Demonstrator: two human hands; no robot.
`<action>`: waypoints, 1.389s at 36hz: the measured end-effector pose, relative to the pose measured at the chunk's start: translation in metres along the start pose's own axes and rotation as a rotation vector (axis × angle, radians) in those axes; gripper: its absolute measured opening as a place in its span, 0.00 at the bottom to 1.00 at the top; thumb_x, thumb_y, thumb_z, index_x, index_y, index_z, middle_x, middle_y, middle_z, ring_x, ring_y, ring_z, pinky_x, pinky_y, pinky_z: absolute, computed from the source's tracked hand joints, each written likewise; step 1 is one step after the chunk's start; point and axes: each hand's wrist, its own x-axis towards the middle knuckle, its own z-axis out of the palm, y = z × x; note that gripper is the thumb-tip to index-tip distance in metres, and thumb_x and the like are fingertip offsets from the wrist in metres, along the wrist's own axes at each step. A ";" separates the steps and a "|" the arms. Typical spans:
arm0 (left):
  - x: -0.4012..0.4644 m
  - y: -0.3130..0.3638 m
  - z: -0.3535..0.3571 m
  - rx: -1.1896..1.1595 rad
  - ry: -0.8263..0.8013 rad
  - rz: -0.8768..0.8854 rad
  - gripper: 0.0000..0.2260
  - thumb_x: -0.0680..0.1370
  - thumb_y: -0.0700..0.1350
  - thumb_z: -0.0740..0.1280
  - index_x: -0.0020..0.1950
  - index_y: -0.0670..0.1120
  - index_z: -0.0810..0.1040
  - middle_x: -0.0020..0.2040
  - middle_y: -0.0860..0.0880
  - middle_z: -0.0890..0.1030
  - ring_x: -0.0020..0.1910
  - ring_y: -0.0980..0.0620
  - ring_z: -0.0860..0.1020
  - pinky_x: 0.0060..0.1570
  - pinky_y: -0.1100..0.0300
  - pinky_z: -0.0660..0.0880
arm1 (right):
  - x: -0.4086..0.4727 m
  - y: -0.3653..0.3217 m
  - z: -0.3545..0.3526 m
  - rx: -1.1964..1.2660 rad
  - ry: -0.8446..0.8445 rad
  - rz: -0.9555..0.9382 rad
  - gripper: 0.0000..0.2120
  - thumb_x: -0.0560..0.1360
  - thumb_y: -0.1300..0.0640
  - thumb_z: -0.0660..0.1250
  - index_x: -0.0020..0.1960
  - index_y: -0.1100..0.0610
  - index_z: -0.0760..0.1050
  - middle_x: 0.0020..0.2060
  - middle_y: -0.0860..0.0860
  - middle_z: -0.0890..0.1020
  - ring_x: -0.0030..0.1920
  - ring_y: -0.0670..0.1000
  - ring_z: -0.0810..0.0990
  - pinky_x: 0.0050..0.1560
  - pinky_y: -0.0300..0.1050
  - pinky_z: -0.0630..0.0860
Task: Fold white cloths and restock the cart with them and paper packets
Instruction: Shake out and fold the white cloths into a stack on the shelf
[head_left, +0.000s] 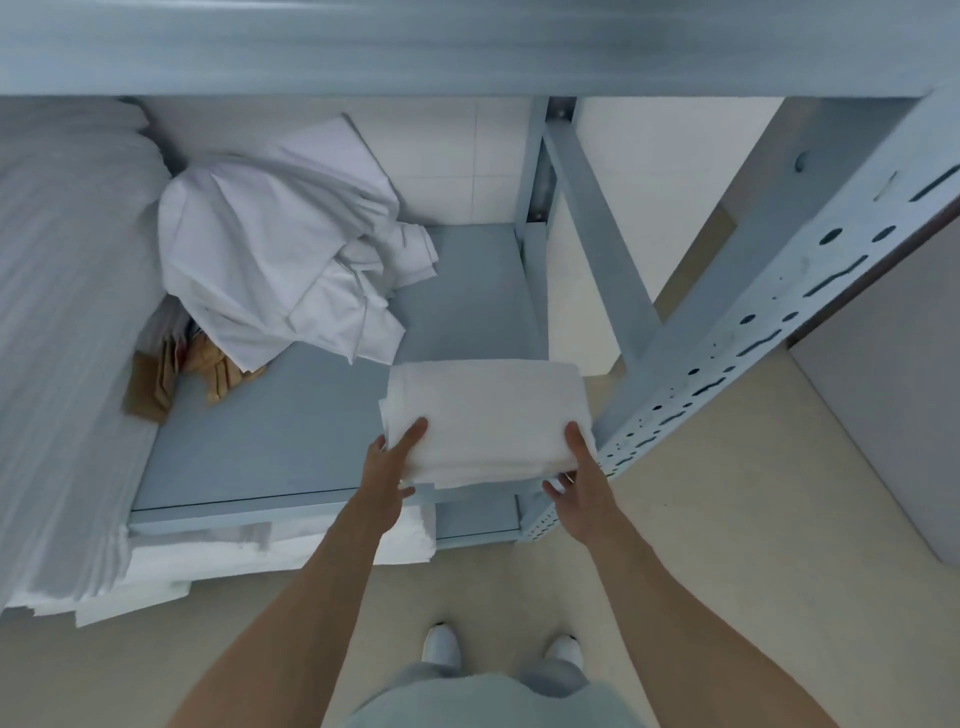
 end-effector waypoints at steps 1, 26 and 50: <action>0.000 -0.002 -0.001 -0.001 -0.026 0.007 0.34 0.70 0.58 0.76 0.72 0.49 0.69 0.67 0.48 0.77 0.65 0.44 0.75 0.67 0.36 0.69 | 0.002 0.001 0.000 0.019 -0.010 -0.008 0.34 0.71 0.45 0.72 0.73 0.51 0.68 0.63 0.49 0.79 0.64 0.51 0.75 0.70 0.54 0.67; 0.010 -0.021 -0.071 0.103 -0.229 -0.181 0.35 0.60 0.67 0.79 0.64 0.56 0.77 0.60 0.54 0.83 0.57 0.54 0.82 0.53 0.52 0.74 | 0.011 0.017 -0.013 -0.314 -0.174 0.080 0.31 0.59 0.40 0.79 0.60 0.47 0.76 0.55 0.47 0.82 0.58 0.51 0.76 0.64 0.51 0.69; 0.005 -0.032 -0.073 -0.100 -0.160 -0.094 0.34 0.67 0.67 0.75 0.69 0.56 0.71 0.64 0.53 0.81 0.62 0.47 0.80 0.59 0.41 0.78 | 0.022 0.007 0.002 -0.269 -0.254 0.182 0.26 0.70 0.43 0.74 0.64 0.52 0.76 0.57 0.51 0.84 0.52 0.49 0.83 0.49 0.44 0.75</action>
